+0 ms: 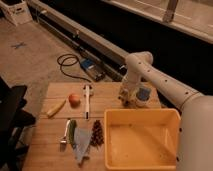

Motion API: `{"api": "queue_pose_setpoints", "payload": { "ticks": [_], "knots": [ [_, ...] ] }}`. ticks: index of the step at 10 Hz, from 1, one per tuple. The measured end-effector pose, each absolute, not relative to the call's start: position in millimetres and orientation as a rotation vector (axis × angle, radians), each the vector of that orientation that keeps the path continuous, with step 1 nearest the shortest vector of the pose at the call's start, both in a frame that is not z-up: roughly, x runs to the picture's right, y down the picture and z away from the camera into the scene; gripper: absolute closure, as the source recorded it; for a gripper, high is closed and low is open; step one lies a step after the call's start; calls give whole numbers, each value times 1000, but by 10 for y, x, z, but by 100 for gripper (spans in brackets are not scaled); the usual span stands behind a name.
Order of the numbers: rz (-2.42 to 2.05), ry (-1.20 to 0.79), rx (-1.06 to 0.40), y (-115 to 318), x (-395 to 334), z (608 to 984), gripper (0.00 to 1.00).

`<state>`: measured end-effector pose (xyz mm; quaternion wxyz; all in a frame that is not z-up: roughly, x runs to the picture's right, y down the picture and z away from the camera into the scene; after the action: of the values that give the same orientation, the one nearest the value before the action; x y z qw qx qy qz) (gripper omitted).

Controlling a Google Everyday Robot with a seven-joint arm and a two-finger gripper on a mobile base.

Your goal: Wipe table surface with eraser

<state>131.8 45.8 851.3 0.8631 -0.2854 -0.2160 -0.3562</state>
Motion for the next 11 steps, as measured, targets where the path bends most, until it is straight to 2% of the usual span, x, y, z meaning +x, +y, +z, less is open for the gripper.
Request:
{"api": "queue_pose_setpoints", "payload": {
  "ticks": [3, 7, 9, 11],
  "knots": [
    [-752, -416, -578, 416, 1330, 8503, 98],
    [-781, -353, -489, 48, 1295, 8160, 100],
    [-832, -347, -417, -185, 1077, 7981, 100],
    [-883, -372, -380, -252, 793, 7965, 100]
  ]
}}
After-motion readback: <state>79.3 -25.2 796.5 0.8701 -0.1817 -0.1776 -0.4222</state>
